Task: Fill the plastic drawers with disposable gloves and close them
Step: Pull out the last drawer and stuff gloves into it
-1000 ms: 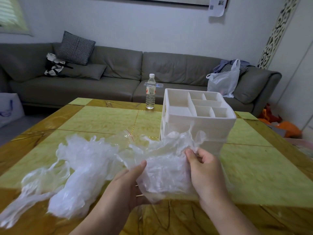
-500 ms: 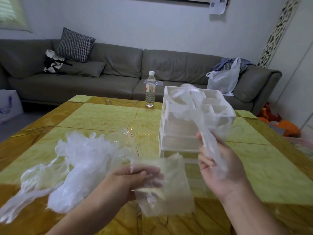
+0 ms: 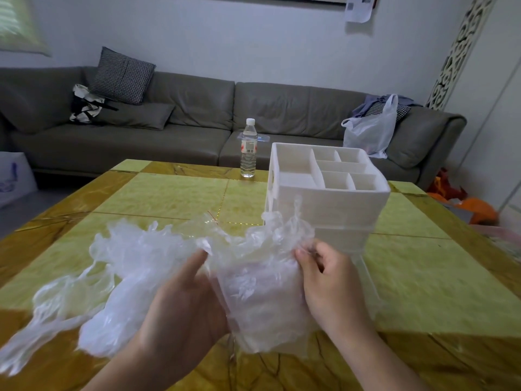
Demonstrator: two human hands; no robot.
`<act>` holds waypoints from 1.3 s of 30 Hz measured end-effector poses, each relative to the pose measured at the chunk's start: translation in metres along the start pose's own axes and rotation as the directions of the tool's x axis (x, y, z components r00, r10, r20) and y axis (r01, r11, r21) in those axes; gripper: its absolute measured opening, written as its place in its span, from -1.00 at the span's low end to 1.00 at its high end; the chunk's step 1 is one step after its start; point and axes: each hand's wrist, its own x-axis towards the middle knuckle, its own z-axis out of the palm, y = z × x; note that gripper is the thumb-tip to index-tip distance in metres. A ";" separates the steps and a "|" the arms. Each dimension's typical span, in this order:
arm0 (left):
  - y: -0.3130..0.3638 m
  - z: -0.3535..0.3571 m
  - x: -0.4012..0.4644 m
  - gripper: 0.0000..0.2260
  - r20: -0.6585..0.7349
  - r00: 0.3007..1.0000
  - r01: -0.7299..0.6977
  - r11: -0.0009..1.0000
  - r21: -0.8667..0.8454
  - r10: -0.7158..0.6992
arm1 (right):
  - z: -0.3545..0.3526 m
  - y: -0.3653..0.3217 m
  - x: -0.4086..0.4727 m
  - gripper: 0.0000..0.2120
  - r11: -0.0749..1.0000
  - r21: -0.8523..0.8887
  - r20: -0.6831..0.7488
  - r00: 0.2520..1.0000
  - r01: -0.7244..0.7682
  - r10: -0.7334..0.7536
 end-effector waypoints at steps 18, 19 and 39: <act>0.001 0.019 0.001 -0.68 -0.060 0.967 -0.228 0.943 0.242 0.249 | -0.007 0.006 0.006 -0.85 0.691 0.597 0.191 0.909 -0.408 0.371; 0.000 0.020 0.001 -0.68 -0.059 0.966 -0.232 0.942 0.244 0.253 | -0.010 0.005 0.005 -0.82 0.655 0.617 0.235 0.897 -0.436 0.375; -0.018 0.035 -0.002 -0.64 -0.103 0.936 -0.290 0.905 0.312 0.336 | -0.013 -0.009 -0.015 -0.72 0.850 0.381 0.163 0.931 -0.364 0.325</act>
